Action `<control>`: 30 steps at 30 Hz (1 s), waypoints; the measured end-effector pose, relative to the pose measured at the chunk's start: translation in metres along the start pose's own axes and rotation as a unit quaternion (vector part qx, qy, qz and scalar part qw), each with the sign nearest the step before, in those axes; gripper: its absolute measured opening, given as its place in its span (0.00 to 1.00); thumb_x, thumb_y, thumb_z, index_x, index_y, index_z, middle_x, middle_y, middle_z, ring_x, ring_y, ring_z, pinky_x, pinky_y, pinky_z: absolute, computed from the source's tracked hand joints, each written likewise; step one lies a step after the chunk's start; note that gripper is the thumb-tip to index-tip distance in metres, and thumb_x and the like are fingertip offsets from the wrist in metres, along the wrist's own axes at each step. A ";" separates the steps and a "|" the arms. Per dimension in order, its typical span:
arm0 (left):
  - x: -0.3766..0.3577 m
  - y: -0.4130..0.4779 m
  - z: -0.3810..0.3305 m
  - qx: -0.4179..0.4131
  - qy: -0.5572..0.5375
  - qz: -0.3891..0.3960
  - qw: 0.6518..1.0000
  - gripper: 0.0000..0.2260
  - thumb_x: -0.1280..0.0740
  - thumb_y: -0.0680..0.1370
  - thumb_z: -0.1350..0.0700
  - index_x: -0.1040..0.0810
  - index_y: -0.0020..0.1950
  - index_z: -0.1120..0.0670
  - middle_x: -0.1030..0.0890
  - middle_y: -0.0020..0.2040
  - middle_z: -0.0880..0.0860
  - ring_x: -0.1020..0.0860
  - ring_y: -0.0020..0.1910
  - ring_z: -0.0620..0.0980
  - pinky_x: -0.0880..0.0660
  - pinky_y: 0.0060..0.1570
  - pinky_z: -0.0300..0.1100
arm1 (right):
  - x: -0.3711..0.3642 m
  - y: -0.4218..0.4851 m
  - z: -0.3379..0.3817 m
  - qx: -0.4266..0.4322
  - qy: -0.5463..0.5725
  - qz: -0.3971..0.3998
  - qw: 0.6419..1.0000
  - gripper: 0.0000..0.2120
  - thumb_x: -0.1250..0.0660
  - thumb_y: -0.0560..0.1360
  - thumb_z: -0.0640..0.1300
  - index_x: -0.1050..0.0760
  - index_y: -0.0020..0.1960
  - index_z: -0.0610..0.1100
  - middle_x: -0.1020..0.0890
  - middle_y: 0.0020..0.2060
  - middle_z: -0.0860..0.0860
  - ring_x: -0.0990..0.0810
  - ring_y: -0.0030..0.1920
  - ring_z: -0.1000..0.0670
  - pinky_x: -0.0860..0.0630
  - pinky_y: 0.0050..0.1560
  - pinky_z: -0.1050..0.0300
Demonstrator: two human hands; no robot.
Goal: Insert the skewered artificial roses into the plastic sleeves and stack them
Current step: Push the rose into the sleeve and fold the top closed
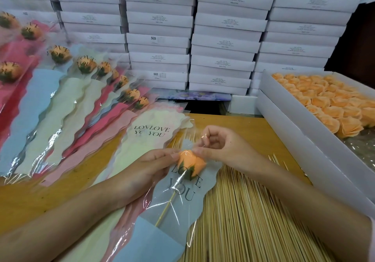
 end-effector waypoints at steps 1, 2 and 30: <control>-0.001 0.000 0.000 0.001 -0.002 0.002 1.000 0.15 0.36 0.79 0.55 0.22 0.57 0.66 0.19 0.53 0.66 0.21 0.51 0.57 0.24 0.56 0.45 | 0.000 0.000 0.000 0.001 0.000 0.000 1.000 0.10 0.25 0.66 0.50 0.26 0.37 0.50 0.15 0.41 0.51 0.17 0.44 0.54 0.21 0.46 0.62; -0.001 -0.001 -0.001 0.000 -0.006 0.003 1.000 0.14 0.37 0.79 0.56 0.22 0.55 0.66 0.18 0.52 0.64 0.20 0.50 0.56 0.23 0.54 0.43 | 0.001 0.000 0.001 0.004 0.000 -0.001 1.000 0.12 0.25 0.67 0.48 0.28 0.37 0.45 0.15 0.41 0.49 0.16 0.44 0.56 0.22 0.45 0.64; -0.002 -0.003 0.004 0.017 0.053 0.023 0.998 0.28 0.24 0.68 0.50 0.25 0.68 0.53 0.17 0.59 0.51 0.19 0.59 0.49 0.23 0.54 0.38 | 0.005 -0.001 0.002 0.030 0.043 -0.055 0.997 0.12 0.31 0.75 0.47 0.30 0.41 0.41 0.14 0.41 0.44 0.14 0.41 0.45 0.19 0.46 0.56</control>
Point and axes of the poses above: each hand's wrist, its own y-axis towards the middle knuckle, its own x-axis out of the back of the hand, z = x × y, the point moved 6 cm from there along y, towards the middle knuckle
